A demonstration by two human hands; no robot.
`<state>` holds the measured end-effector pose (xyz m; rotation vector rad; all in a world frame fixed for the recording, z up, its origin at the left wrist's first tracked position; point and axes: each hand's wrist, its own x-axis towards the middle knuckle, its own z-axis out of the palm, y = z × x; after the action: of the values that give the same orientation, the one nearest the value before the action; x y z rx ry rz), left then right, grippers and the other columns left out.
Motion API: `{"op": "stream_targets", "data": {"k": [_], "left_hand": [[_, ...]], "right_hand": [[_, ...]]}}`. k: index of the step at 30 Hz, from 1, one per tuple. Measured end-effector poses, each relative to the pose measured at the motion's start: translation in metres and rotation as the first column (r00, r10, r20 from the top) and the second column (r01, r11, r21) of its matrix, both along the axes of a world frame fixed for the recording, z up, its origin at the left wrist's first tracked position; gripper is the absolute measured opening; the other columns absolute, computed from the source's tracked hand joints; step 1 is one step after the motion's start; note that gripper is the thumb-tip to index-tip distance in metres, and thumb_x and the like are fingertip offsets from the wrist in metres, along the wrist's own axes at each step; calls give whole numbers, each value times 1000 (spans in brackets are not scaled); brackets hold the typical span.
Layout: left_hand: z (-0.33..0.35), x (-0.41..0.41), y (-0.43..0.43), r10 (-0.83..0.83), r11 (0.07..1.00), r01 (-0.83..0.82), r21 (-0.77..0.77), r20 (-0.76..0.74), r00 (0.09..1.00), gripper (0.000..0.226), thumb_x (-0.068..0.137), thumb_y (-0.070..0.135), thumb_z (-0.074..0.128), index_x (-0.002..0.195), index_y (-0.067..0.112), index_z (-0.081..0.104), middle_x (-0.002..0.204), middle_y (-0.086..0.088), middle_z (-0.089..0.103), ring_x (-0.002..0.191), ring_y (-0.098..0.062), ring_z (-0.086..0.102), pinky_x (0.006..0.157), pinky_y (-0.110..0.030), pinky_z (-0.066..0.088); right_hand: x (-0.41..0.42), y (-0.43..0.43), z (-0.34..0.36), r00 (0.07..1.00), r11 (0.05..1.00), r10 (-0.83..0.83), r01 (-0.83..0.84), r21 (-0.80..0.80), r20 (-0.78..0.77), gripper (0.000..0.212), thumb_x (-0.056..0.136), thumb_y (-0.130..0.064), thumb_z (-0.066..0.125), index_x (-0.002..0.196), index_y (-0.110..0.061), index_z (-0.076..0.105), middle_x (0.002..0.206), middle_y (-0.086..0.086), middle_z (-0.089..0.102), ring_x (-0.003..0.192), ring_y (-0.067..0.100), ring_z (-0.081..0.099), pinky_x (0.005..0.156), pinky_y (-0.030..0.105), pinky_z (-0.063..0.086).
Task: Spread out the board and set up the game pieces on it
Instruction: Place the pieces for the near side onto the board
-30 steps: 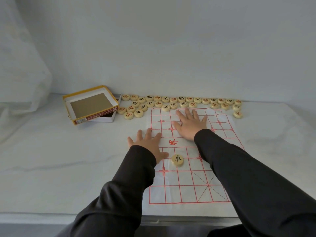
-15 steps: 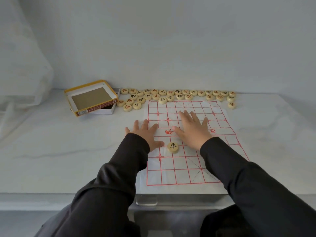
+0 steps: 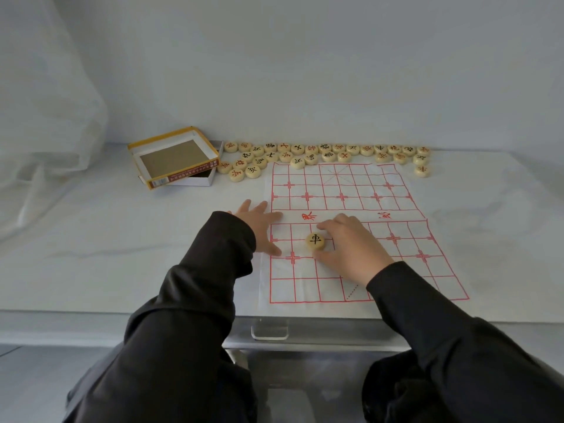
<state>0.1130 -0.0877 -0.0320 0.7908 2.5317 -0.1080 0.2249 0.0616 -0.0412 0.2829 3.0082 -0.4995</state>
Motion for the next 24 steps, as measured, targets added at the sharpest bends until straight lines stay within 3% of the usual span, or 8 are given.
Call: {"op": "stream_targets", "data": {"k": [6, 11, 18, 24], "left_hand": [[0, 0, -3, -27, 1000, 27, -11, 34, 999, 95, 77, 49, 67, 149, 31, 7, 158, -1, -3, 144, -29, -7, 115, -47, 8], [3, -7, -7, 16, 1000, -16, -3, 12, 1000, 96, 76, 48, 69, 149, 31, 8, 158, -2, -4, 144, -30, -9, 115, -48, 7], [3, -6, -12, 36, 999, -36, -14, 17, 999, 94, 78, 46, 69, 149, 30, 10, 158, -3, -2, 144, -31, -6, 115, -45, 7], [2, -7, -12, 39, 999, -38, -10, 16, 999, 94, 77, 46, 69, 149, 28, 10, 158, -5, 0, 144, -31, -3, 115, -45, 8]], "right_hand": [[-9, 3, -4, 999, 1000, 4, -4, 3, -33, 39, 87, -41, 59, 121, -22, 58, 113, -2, 51, 106, 14, 45, 88, 27, 43], [-2, -8, -3, 996, 1000, 15, -16, -15, -84, 34, 86, -44, 60, 111, -20, 60, 109, -3, 52, 101, 12, 45, 85, 25, 42], [22, -45, 3, 948, 941, 300, -312, -131, -104, 33, 81, -44, 66, 105, -23, 61, 107, -10, 48, 99, 6, 39, 88, 22, 37], [24, -51, 0, 912, 904, 407, -410, -122, -49, 36, 78, -47, 68, 103, -22, 61, 112, -10, 48, 101, 4, 38, 88, 21, 36]]}}
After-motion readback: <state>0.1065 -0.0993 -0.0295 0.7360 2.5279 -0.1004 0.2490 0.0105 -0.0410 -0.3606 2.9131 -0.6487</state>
